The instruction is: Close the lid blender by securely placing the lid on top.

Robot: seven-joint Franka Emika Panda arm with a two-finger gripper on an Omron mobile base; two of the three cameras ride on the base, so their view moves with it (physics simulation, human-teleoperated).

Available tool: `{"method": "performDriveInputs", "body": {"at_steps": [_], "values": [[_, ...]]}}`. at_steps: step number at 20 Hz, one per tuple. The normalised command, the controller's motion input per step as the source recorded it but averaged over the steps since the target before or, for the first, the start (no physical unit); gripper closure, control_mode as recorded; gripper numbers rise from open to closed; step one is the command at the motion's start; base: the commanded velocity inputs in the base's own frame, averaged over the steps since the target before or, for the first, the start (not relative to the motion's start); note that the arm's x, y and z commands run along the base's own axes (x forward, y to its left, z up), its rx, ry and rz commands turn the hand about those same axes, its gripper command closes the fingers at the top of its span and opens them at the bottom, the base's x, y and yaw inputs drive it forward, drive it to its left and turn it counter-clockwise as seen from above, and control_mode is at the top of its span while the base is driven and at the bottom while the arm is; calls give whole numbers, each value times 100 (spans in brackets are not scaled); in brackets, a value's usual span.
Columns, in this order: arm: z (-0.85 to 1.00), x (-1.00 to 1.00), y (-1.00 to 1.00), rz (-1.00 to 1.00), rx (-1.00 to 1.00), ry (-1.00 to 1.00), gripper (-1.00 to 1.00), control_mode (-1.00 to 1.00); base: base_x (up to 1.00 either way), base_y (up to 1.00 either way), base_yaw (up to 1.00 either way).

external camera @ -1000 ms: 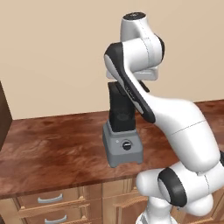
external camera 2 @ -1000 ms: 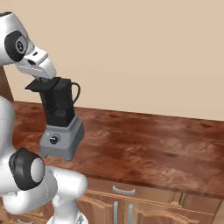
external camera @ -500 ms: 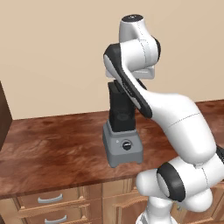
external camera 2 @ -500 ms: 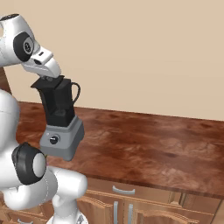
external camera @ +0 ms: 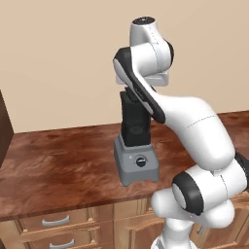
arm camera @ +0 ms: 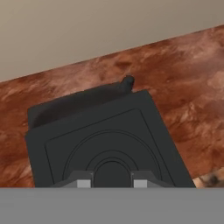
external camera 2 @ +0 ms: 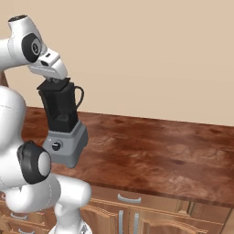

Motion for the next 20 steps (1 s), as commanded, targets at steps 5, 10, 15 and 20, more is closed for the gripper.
{"method": "performDriveInputs", "body": {"at_steps": [5,10,15,20], "values": [[-11,20,0,0,0,7,100,-100,0,0,0],[-21,9,0,0,0,7,100,-100,0,0,0],[-13,6,1,0,0,1,100,-100,0,0,0],[-5,8,5,0,0,-7,100,-100,0,0,0]]}}
